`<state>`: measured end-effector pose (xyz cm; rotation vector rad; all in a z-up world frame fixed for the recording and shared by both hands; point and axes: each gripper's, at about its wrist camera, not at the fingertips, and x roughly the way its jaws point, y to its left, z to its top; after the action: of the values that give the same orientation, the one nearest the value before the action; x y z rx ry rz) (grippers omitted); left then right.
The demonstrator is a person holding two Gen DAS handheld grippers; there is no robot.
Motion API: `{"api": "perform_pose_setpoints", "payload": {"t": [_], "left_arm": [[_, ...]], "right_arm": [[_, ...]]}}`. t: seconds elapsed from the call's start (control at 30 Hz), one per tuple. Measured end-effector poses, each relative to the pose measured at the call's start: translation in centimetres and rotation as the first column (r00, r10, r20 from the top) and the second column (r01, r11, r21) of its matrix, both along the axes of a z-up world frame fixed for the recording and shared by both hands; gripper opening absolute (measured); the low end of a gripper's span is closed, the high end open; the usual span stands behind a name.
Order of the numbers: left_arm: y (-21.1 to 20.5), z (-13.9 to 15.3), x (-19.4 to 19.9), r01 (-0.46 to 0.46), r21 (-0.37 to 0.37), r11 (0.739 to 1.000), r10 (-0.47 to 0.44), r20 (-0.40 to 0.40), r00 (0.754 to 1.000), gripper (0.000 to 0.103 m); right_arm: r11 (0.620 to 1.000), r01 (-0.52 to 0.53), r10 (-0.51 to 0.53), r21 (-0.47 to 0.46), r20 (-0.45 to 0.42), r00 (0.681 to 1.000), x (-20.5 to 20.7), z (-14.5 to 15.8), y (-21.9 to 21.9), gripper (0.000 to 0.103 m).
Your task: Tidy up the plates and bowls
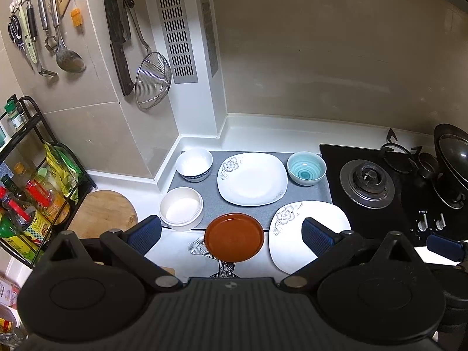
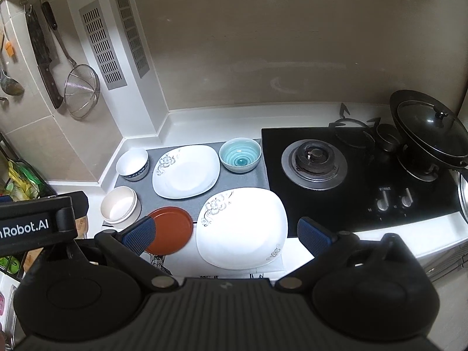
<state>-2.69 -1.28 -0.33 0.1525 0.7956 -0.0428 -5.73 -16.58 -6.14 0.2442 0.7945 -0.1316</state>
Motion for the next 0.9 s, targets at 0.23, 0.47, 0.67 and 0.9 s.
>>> {"api": "perform_pose_setpoints", "payload": {"t": [0.23, 0.47, 0.67, 0.9], "left_arm": [[0.0, -0.3, -0.2, -0.008, -0.007, 1.000, 0.008, -0.014, 1.000, 0.102], [-0.5, -0.8, -0.5, -0.018, -0.010, 1.000, 0.017, -0.035, 0.999, 0.102], [-1.0, -0.8, -0.5, -0.014, 0.002, 1.000, 0.014, -0.031, 0.999, 0.102], [-1.1, -1.1, -0.2, -0.011, 0.009, 1.000, 0.011, -0.032, 0.999, 0.102]], "right_arm": [[1.000, -0.007, 0.007, 0.004, -0.005, 1.000, -0.4, -0.3, -0.6, 0.103], [1.000, -0.013, 0.013, 0.002, -0.018, 1.000, -0.7, -0.8, -1.0, 0.103], [1.000, -0.011, 0.011, 0.005, -0.016, 1.000, -0.8, -1.0, -1.2, 0.103], [1.000, -0.011, 0.011, 0.008, -0.017, 1.000, -0.6, -1.3, -1.3, 0.103]]}}
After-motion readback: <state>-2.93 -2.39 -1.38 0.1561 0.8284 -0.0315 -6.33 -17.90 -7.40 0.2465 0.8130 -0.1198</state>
